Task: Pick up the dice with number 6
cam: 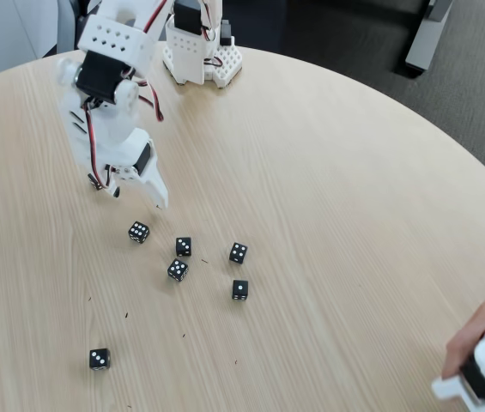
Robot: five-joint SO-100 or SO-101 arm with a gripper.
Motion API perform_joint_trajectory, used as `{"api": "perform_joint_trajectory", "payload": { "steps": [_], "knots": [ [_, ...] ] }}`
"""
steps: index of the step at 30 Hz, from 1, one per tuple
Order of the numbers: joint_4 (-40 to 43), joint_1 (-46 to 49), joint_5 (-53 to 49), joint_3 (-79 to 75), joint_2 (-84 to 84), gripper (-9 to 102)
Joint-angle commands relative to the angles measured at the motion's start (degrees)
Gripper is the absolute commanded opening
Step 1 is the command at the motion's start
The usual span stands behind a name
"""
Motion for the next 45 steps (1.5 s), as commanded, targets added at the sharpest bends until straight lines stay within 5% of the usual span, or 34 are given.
{"api": "perform_joint_trajectory", "payload": {
  "steps": [1, 7, 16, 45],
  "knots": [
    [-0.4, 0.3, 3.8, -1.1, -1.6, 28],
    [-1.0, 0.4, 3.6, -1.3, -5.0, 27],
    [-12.9, 0.4, 2.9, -1.3, -5.0, 28],
    [-20.0, 0.6, -2.8, -1.2, -5.2, 18]
  ]
}}
